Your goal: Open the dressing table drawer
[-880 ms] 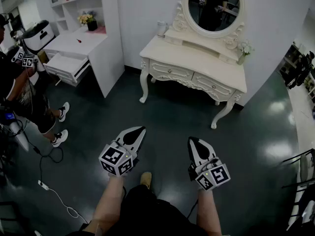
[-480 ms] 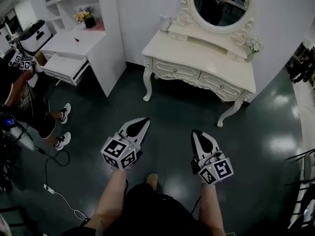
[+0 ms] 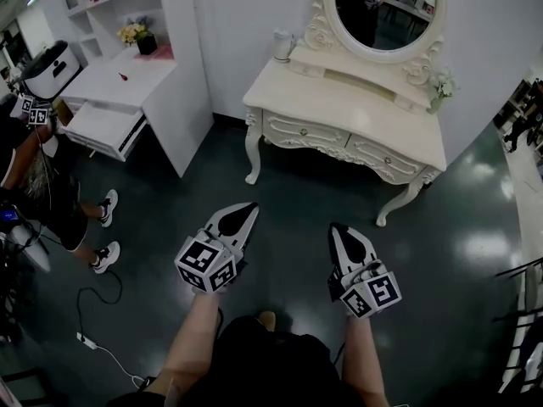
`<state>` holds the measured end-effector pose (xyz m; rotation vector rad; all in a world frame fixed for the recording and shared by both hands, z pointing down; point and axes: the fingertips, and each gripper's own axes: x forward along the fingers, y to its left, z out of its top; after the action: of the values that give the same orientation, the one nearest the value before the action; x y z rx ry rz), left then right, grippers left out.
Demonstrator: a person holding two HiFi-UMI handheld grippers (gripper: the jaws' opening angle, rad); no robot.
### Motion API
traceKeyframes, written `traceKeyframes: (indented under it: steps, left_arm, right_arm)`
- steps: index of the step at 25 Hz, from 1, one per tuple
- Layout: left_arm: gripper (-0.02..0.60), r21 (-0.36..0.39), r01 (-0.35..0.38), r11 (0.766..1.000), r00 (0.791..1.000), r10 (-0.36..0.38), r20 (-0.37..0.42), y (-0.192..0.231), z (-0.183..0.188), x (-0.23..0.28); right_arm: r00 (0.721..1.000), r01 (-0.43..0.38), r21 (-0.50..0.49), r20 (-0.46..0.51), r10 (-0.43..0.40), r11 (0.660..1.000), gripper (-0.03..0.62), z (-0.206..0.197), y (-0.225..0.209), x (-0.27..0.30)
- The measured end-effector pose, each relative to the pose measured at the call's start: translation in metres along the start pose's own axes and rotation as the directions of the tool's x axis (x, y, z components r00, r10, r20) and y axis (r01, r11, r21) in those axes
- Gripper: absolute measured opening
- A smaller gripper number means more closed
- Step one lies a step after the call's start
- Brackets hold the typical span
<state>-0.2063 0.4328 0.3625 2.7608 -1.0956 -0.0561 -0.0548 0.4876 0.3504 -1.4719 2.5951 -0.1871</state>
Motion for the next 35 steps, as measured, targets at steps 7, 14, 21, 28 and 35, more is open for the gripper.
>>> traceKeyframes:
  steps: [7, 14, 21, 28, 35]
  left_arm:
    - [0.009, -0.023, -0.017, 1.000, 1.000, 0.017, 0.015, 0.023, 0.007, 0.003]
    - [0.009, -0.019, -0.045, 0.999, 0.999, 0.046, 0.020, 0.049, 0.005, 0.020]
    - [0.009, -0.006, -0.085, 0.996, 0.996, 0.085, 0.015, 0.080, 0.010, 0.059]
    - [0.009, -0.025, -0.094, 0.995, 0.996, 0.094, -0.001, 0.109, 0.009, 0.118]
    - [0.009, -0.034, -0.096, 0.995, 0.995, 0.096, -0.005, 0.136, 0.016, 0.184]
  right_arm:
    - [1.000, -0.005, 0.020, -0.001, 0.005, 1.000, 0.005, 0.001, -0.002, 0.025]
    - [1.000, -0.016, 0.018, -0.005, 0.016, 1.000, 0.005, -0.004, -0.018, 0.058]
    - [0.999, -0.026, 0.011, -0.018, 0.027, 1.000, 0.005, -0.004, -0.056, 0.101]
    - [0.998, -0.031, 0.002, -0.054, 0.031, 1.000, 0.006, -0.006, -0.106, 0.143]
    - [0.997, -0.040, 0.025, -0.067, 0.042, 0.999, 0.006, -0.001, -0.163, 0.185]
